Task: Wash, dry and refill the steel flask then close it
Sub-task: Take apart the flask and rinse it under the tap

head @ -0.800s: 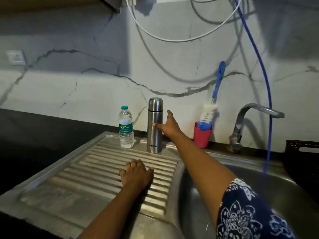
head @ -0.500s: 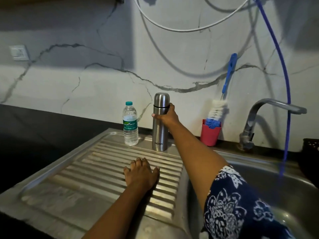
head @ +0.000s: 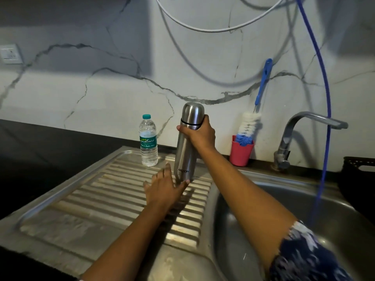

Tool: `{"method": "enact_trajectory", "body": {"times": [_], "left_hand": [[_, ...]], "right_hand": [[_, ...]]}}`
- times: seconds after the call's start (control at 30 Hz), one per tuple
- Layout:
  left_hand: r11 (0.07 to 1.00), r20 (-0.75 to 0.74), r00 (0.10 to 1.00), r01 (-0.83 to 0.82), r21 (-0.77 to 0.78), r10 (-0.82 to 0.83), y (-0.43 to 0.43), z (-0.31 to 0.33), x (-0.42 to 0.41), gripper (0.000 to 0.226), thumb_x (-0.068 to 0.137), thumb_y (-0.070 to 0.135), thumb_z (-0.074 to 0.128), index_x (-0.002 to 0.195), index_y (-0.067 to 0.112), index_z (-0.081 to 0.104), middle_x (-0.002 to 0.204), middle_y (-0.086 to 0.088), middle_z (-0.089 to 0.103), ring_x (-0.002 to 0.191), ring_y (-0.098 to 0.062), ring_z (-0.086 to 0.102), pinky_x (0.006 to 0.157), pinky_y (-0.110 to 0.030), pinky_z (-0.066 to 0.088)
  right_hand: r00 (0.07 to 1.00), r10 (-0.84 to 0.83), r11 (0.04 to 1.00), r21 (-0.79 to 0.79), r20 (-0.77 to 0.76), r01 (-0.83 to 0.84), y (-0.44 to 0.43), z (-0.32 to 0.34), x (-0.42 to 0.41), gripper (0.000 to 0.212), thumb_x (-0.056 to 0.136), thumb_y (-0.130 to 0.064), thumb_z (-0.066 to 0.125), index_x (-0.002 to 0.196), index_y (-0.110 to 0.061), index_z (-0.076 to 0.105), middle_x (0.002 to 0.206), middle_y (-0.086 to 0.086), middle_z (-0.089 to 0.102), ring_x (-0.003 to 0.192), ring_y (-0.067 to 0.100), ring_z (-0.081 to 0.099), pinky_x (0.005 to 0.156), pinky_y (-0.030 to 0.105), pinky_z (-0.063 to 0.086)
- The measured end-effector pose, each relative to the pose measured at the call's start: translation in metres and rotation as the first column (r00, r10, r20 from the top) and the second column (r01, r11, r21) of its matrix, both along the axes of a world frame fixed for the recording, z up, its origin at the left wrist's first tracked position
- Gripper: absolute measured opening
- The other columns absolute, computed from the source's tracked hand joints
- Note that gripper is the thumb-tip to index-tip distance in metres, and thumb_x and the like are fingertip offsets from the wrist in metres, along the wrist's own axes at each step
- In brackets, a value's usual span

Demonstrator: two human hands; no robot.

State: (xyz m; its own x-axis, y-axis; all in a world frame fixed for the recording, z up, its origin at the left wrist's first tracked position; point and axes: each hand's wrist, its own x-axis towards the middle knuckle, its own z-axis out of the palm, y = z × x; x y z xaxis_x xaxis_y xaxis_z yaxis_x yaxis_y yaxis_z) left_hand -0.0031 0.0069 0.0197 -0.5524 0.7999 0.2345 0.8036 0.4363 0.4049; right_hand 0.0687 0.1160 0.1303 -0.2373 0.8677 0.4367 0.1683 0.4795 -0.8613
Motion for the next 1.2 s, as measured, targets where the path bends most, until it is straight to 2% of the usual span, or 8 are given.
{"method": "enact_trajectory", "body": {"times": [0.13, 0.33, 0.6, 0.8, 0.97, 1.07, 1.13, 1.2], "left_hand": [[0.890, 0.138, 0.956, 0.179, 0.418, -0.257, -0.007, 0.023, 0.027, 0.110, 0.065, 0.083, 0.054, 0.151, 0.032, 0.007, 0.150, -0.003, 0.036, 0.134, -0.024, 0.038, 0.106, -0.049, 0.038], [0.736, 0.230, 0.878, 0.180, 0.652, -0.419, -0.026, 0.029, 0.066, 0.094, 0.053, 0.060, 0.077, 0.134, 0.037, 0.033, 0.120, 0.005, 0.060, 0.103, -0.013, 0.062, 0.087, -0.042, 0.054], [0.711, 0.162, 0.868, 0.263, 0.652, -0.470, -0.034, 0.027, 0.094, 0.093, 0.055, 0.059, 0.073, 0.136, 0.039, 0.030, 0.118, 0.003, 0.060, 0.096, -0.013, 0.062, 0.081, -0.036, 0.056], [0.734, 0.168, 0.846, 0.319, 0.600, -0.505, -0.029, 0.032, 0.084, 0.097, 0.059, 0.045, 0.086, 0.139, 0.035, 0.032, 0.118, 0.004, 0.058, 0.099, -0.014, 0.059, 0.085, -0.032, 0.054], [0.710, 0.296, 0.707, 0.403, 0.578, -0.642, -0.032, 0.037, 0.079, 0.085, 0.059, 0.035, 0.089, 0.120, 0.055, 0.034, 0.112, 0.023, 0.053, 0.101, 0.003, 0.056, 0.076, -0.013, 0.048], [0.715, 0.323, 0.692, 0.399, 0.574, -0.645, -0.030, 0.032, 0.087, 0.094, 0.052, 0.044, 0.086, 0.131, 0.046, 0.035, 0.118, 0.016, 0.055, 0.107, -0.005, 0.057, 0.084, -0.027, 0.053], [0.725, 0.311, 0.719, 0.377, 0.576, -0.622, -0.029, 0.029, 0.089, 0.096, 0.054, 0.041, 0.088, 0.135, 0.040, 0.036, 0.119, 0.010, 0.057, 0.106, -0.010, 0.058, 0.087, -0.034, 0.054], [0.742, 0.245, 0.782, 0.369, 0.560, -0.574, -0.027, 0.028, 0.086, 0.096, 0.057, 0.036, 0.089, 0.137, 0.036, 0.036, 0.119, 0.007, 0.058, 0.103, -0.014, 0.059, 0.086, -0.037, 0.055]], "right_hand": [[0.998, 0.038, 0.999, 0.016, -0.055, -0.037, -0.047, 0.009, 0.043, 0.063, 0.061, -0.040, 0.084, 0.111, -0.025, 0.047, 0.102, -0.006, 0.063, 0.089, 0.014, 0.062, 0.081, 0.034, 0.054], [0.980, 0.105, 0.993, -0.026, -0.167, -0.111, -0.104, 0.016, 0.095, 0.060, 0.063, -0.036, 0.084, 0.109, -0.030, 0.047, 0.093, -0.014, 0.062, 0.083, 0.001, 0.061, 0.075, 0.026, 0.053], [0.905, -0.005, 0.999, -0.035, -0.426, -0.010, -0.119, 0.022, 0.122, 0.069, 0.063, -0.034, 0.084, 0.117, -0.031, 0.043, 0.104, -0.010, 0.057, 0.090, 0.005, 0.059, 0.072, 0.019, 0.050], [0.904, 0.013, 1.000, 0.022, -0.428, -0.004, -0.108, 0.026, 0.124, 0.055, 0.066, -0.024, 0.084, 0.106, -0.031, 0.047, 0.097, -0.009, 0.058, 0.083, 0.007, 0.061, 0.062, 0.015, 0.050], [0.797, 0.409, 0.896, 0.033, -0.445, -0.442, -0.090, 0.027, 0.143, 0.064, 0.055, -0.021, 0.082, 0.112, -0.026, 0.055, 0.102, 0.006, 0.064, 0.094, 0.025, 0.064, 0.071, 0.033, 0.054], [0.735, 0.612, 0.759, -0.043, -0.292, -0.649, -0.076, 0.034, 0.170, 0.089, 0.053, -0.027, 0.084, 0.133, -0.030, 0.045, 0.118, 0.006, 0.061, 0.104, 0.021, 0.061, 0.083, 0.038, 0.053], [0.841, 0.536, 0.832, -0.123, -0.071, -0.541, -0.076, 0.045, 0.185, 0.100, 0.050, -0.055, 0.083, 0.138, -0.040, 0.036, 0.129, -0.003, 0.053, 0.111, 0.018, 0.057, 0.091, 0.037, 0.050], [0.939, 0.294, 0.956, -0.074, 0.180, -0.285, -0.085, 0.061, 0.194, 0.087, 0.065, -0.077, 0.058, 0.137, -0.034, 0.038, 0.133, -0.001, 0.050, 0.115, 0.020, 0.053, 0.092, 0.037, 0.046]]}}
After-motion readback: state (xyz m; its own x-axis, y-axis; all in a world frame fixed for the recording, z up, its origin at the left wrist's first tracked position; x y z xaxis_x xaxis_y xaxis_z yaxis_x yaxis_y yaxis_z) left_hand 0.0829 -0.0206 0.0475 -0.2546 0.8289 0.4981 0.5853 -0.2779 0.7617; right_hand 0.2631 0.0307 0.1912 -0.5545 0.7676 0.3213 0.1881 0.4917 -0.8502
